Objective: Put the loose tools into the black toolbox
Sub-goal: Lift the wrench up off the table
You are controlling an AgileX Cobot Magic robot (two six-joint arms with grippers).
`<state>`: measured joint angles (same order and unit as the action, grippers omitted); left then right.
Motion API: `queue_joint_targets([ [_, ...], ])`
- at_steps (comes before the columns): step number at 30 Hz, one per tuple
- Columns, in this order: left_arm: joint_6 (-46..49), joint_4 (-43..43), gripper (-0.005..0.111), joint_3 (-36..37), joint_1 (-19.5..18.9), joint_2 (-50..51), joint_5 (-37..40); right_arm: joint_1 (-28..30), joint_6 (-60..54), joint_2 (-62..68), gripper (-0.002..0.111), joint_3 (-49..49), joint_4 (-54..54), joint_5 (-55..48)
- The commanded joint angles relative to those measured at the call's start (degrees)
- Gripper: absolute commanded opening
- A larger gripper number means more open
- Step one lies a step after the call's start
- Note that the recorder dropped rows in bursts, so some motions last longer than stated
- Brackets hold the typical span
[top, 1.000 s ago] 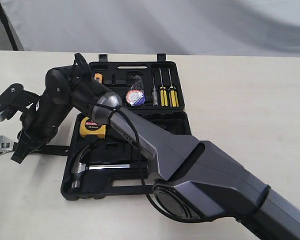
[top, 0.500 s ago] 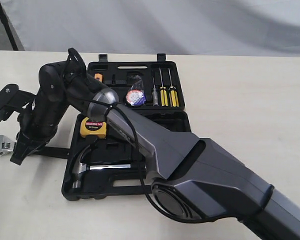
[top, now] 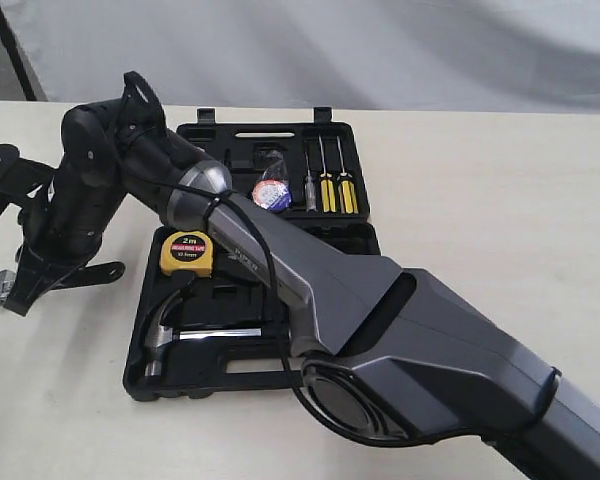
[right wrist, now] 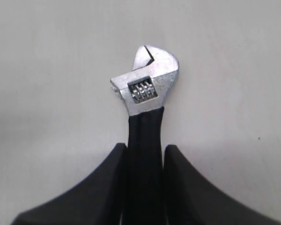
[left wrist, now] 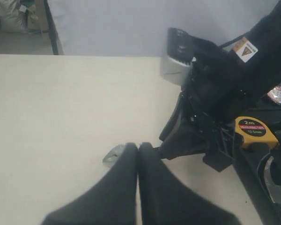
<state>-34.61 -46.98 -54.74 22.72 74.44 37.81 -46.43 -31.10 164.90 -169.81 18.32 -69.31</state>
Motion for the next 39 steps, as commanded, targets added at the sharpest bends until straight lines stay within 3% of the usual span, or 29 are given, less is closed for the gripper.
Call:
queue_joint_targets([
  [1,-0.6,0.8,0.001,0.5,-0.2,-0.5,-1.0,0.7,0.3,-1.5,0.0,-0.1,-0.8,-0.7],
  [20,-0.6,0.8,0.001,0.5,-0.2,-0.5,-1.0,4.9,6.7,-4.1,0.0,-0.1,-3.2,-0.7],
  [23,-0.6,0.8,0.001,0.5,-0.2,-0.5,-1.0,5.0,6.7,-4.1,0.009,-0.1,-1.2,-0.7],
  [26,-0.6,0.8,0.001,0.5,-0.2,-0.5,-1.0,5.0,6.7,-4.1,0.032,-0.1,-1.2,-0.7],
  [28,-0.6,0.8,0.001,0.5,-0.2,-0.5,-1.0,5.0,8.1,-4.1,0.04,-0.1,-2.3,-0.7],
  [35,-0.6,0.8,0.001,0.5,-0.2,-0.5,-1.0,5.0,15.5,-4.1,0.041,-0.1,-4.8,-0.7],
  [39,-0.6,0.8,0.001,0.5,-0.2,-0.5,-1.0,4.7,10.5,-3.2,0.041,-0.1,-4.7,-0.7],
])
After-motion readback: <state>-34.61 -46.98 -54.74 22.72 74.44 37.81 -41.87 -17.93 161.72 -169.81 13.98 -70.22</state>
